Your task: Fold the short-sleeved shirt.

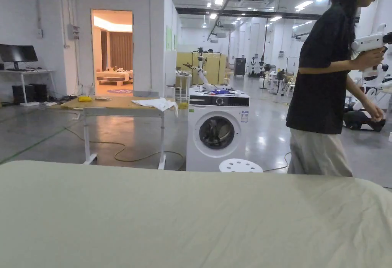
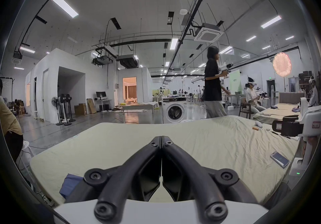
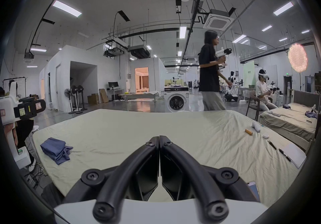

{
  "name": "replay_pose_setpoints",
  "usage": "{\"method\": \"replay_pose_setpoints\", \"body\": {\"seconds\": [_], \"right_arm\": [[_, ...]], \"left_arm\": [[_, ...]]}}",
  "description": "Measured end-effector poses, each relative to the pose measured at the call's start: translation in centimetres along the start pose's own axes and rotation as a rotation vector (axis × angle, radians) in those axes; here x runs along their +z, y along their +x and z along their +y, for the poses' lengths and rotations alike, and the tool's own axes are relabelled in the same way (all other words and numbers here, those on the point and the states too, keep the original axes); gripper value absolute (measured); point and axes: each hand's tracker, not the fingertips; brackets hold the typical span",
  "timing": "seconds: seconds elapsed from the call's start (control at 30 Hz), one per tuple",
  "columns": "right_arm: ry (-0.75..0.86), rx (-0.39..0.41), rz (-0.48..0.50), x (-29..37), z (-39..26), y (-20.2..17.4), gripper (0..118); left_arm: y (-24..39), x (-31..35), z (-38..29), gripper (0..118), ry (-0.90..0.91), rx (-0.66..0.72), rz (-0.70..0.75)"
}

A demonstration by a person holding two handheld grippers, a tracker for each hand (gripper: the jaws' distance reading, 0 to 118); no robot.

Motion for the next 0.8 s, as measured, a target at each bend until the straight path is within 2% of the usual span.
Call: {"method": "replay_pose_setpoints", "body": {"seconds": [0.37,0.4,0.47,0.5,0.57,0.63,0.7,0.8], "right_arm": [[-0.014,0.035,-0.012,0.3,-0.2,-0.3,0],[-0.014,0.033,-0.017,0.3,-0.1,-0.2,3],[-0.012,0.034,-0.031,0.3,-0.1,-0.1,23],[-0.012,0.032,-0.028,0.3,-0.1,-0.1,34],[-0.006,0.025,-0.024,0.4,0.0,-0.1,55],[0.01,0.018,-0.027,0.6,0.0,-0.1,69],[0.021,0.011,-0.029,0.8,0.1,-0.2,80],[0.039,0.008,-0.02,1.1,0.4,-0.2,108]], "left_arm": [[0.3,-0.2,0.6,0,0.007,-0.005,0.005],[0.3,-0.2,0.6,0,0.006,-0.004,0.005],[0.3,-0.1,0.6,3,0.009,0.0,-0.002],[0.3,-0.1,0.7,11,0.007,0.006,-0.017],[0.0,0.0,0.9,43,0.011,0.013,-0.025],[0.1,-0.1,0.9,80,0.013,0.021,-0.028],[0.0,-0.1,1.3,95,0.013,0.042,-0.019],[0.2,0.1,1.8,101,0.022,0.032,-0.011]]}}
